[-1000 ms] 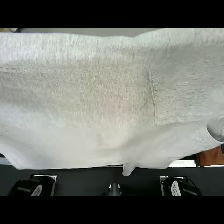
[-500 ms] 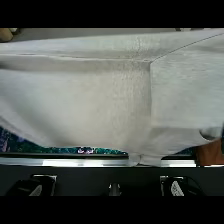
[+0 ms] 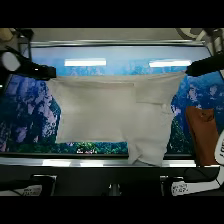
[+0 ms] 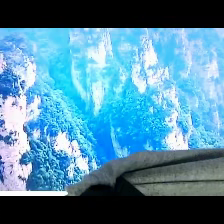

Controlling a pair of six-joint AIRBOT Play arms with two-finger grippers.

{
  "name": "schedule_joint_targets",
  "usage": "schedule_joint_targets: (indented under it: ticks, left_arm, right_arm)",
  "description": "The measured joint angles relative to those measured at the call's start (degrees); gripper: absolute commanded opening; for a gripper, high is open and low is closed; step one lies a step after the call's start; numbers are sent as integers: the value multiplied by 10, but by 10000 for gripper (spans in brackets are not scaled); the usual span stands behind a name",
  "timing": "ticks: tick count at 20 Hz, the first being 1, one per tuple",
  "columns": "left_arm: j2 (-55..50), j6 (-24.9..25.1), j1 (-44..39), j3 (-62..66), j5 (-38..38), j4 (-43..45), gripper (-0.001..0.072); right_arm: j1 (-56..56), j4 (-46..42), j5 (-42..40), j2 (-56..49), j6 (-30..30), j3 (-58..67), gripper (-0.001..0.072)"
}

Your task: Fold the shirts.

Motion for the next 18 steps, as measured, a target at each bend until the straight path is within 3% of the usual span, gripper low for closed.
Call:
schedule_joint_targets:
  ticks: [4, 7, 17, 18]
  left_arm:
    - [-96, 16, 10, 52, 41, 0, 24]
    - [-147, 6, 33, 79, 47, -18, 24]
    - [-243, 50, 57, 95, -130, -97, 38]
    - [-246, 52, 57, 95, -145, -113, 98]
  right_arm:
    - [26, -1, -117, -69, -2, 0, 22]
    - [31, -8, -146, -93, -4, 0, 23]
    - [35, -54, 23, -131, 5, -67, 25]
    - [35, -53, 28, -134, 10, -74, 112]
